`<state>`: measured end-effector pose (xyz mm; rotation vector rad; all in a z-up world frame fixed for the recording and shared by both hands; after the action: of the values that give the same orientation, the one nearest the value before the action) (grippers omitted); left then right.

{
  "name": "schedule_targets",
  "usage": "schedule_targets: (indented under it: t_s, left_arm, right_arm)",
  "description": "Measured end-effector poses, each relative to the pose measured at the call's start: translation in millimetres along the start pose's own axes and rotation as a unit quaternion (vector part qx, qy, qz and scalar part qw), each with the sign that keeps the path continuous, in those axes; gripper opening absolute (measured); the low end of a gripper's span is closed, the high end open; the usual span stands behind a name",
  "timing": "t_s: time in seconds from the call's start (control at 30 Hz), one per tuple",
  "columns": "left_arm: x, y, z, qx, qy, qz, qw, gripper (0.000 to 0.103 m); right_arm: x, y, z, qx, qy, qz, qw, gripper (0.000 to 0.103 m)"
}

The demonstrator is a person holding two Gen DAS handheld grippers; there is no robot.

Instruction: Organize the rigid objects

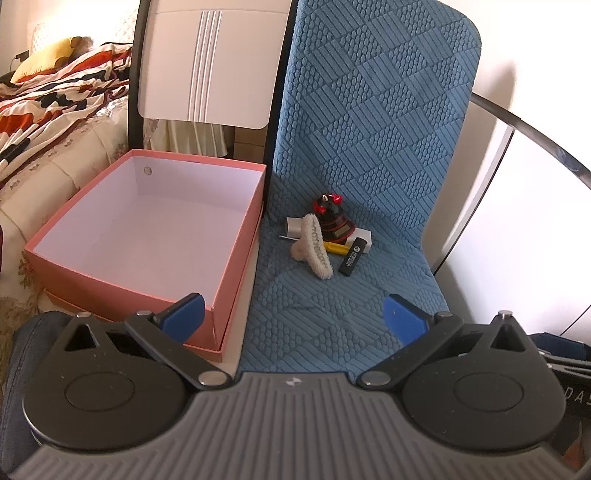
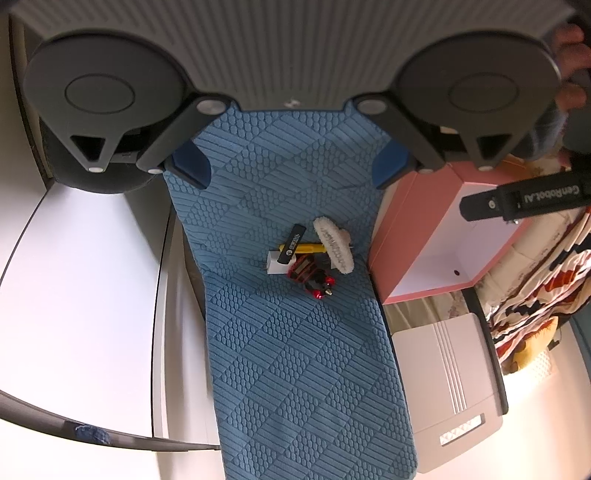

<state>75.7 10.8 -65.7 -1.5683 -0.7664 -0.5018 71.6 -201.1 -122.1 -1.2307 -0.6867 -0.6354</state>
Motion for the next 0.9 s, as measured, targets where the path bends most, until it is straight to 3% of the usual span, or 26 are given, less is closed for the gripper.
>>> schedule_targets:
  t_s: [0.2, 0.67, 0.9]
  left_arm:
    - [13.1, 5.1, 15.8, 0.015, -0.011, -0.012, 0.9998, 0.103]
    - [10.2, 29.1, 22.4, 0.019, -0.008, 0.007, 0.9998, 0.103]
    - [16.5, 49.8, 10.8, -0.002, 0.000, 0.003, 1.0000, 0.103]
  right_arm:
    - [0.7, 4.6, -3.1, -0.001, 0.003, 0.000, 1.000, 0.095]
    - [4.8, 29.2, -3.4, 0.004, 0.012, 0.012, 1.000, 0.095]
    - [8.9, 51.2, -14.4, 0.002, 0.028, 0.019, 0.999, 0.095]
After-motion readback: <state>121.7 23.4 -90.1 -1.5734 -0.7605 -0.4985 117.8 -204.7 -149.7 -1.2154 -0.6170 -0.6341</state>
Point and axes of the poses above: each gripper's, at about its wrist camera, not at the fingertips, and y roughly the way its jaws point, z to its left, x to its top, the point moved 9 cm from there along y, roughly the way its jaws point, and after that the axes turned 4 degrees about z, right-handed, at the moved point
